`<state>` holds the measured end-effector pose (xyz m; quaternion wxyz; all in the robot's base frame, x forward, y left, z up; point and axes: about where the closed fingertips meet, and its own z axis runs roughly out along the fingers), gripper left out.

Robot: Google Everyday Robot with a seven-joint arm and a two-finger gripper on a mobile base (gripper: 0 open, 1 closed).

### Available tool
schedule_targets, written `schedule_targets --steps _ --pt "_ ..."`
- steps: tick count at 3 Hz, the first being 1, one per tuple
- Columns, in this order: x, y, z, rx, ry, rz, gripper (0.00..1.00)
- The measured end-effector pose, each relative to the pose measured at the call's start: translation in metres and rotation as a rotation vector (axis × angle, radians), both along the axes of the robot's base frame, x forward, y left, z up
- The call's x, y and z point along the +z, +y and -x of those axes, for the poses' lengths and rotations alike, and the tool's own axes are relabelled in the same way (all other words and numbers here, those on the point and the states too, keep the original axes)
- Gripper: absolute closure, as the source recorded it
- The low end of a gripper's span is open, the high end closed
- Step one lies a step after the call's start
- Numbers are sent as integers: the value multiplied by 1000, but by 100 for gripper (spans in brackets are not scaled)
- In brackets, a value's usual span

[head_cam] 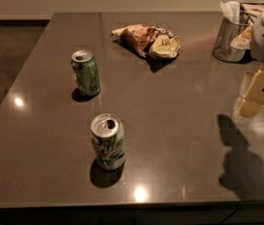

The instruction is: Pick green can

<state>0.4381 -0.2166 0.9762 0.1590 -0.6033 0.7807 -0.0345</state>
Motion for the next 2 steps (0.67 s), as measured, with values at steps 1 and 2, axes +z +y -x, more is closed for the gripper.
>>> schedule_targets --steps 1,2 --pt "0 0 0 0 0 0 0" --pt "-1 13 -17 5 30 -64 0"
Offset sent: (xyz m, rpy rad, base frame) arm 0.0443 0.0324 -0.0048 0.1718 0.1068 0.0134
